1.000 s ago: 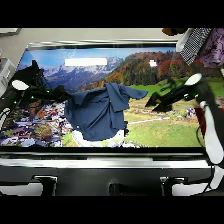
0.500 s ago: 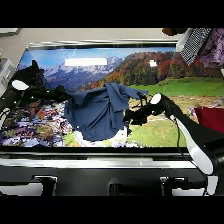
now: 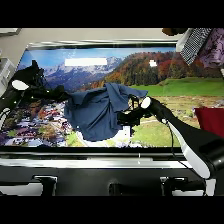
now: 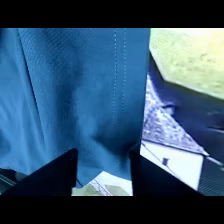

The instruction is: Fold the clothes and pants, and hang the long-sleeved shirts on hangers.

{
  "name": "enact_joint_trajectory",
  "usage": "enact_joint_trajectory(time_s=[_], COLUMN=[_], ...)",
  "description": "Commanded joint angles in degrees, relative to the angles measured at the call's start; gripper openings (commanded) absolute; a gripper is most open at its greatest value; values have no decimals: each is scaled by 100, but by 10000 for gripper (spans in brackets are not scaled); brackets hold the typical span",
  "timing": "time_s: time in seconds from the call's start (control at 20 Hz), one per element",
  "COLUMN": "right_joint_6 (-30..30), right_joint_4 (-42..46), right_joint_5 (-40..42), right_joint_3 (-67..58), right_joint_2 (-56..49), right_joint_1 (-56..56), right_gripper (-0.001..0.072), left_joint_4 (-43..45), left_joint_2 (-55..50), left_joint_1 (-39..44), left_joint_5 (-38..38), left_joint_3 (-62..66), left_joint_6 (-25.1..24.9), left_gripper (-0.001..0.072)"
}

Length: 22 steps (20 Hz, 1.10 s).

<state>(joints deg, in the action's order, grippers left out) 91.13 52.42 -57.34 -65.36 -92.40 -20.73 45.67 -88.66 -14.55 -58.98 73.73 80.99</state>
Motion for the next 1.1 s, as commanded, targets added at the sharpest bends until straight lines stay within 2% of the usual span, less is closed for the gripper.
enact_joint_trajectory(time_s=[0.0, 0.1, 0.3, 0.5, 0.75, 0.95, 1.05], right_joint_6=[85, 85, 280, 457, 745, 1368, 1460], right_joint_4=[-13, -94, -74, 503, 1368, 2605, 3012], right_joint_5=[68, 61, 212, 208, 201, 223, 197], right_joint_3=[2, 2, -11, -590, -2627, -4395, -4981], right_joint_2=[-4, 2, 260, 1123, 2498, 3394, 3746], right_joint_1=[-59, -59, -35, 382, 1495, 2310, 2583], right_gripper=[234, 23, 23, 23, 23, 24, 24], left_joint_4=[2, 2, 0, -2, -4, 0, 0], left_joint_2=[4, 4, 20, 396, 1519, 2767, 3403], left_joint_1=[-2, -2, -9, -42, -509, -1311, -1746], left_joint_5=[-9, -15, -192, -254, -319, -315, -315], left_joint_3=[4, 4, 4, 37, 817, 1696, 1928], left_joint_6=[-2, -2, 0, 70, 645, 1392, 1663], left_gripper=[14, 15, 15, 14, 14, 14, 14])
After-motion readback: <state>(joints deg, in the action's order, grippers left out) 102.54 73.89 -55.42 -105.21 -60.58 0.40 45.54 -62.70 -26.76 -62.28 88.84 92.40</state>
